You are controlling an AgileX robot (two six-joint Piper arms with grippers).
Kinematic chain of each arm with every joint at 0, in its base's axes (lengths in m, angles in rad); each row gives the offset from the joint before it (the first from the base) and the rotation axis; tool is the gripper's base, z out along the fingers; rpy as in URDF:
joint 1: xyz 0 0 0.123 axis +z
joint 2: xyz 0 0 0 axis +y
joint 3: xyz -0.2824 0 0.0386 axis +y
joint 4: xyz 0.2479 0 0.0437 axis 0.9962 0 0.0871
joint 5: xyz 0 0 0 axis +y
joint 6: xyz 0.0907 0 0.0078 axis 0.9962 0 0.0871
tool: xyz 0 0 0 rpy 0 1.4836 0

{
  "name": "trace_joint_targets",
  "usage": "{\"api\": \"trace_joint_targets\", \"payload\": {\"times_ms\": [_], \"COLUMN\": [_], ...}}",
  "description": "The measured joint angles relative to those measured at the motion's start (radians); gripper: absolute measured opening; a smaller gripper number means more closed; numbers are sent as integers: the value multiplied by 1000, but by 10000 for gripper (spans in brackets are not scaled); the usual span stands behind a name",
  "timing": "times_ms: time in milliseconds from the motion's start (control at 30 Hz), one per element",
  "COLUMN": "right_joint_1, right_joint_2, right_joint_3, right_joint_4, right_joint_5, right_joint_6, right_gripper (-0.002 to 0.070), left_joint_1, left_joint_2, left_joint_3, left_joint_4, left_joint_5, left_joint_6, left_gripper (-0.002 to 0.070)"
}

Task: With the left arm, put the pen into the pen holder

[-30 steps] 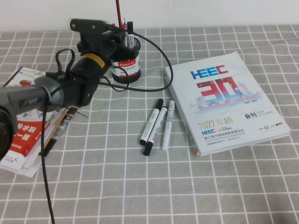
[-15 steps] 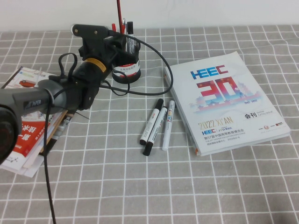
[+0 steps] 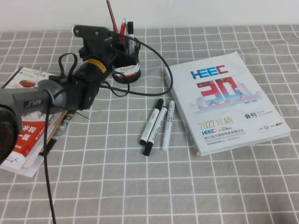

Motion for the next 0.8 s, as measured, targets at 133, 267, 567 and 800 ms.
{"api": "trace_joint_targets", "payload": {"times_ms": [133,267,567,800], "right_joint_1": [0,0,0,0], "right_joint_2": [0,0,0,0], "right_joint_3": [0,0,0,0], "right_joint_4": [0,0,0,0], "right_joint_5": [0,0,0,0], "right_joint_6": [0,0,0,0], "right_gripper": [-15,-15,-15,-15], "left_joint_1": [0,0,0,-2], "left_joint_2": [-2,-40,-257,-515], "left_joint_3": [0,0,0,129], "left_joint_4": [0,0,51,57], "left_joint_5": [26,109,427,561], "left_joint_6": [0,0,4,8], "left_gripper": [204,207,62,3]}}
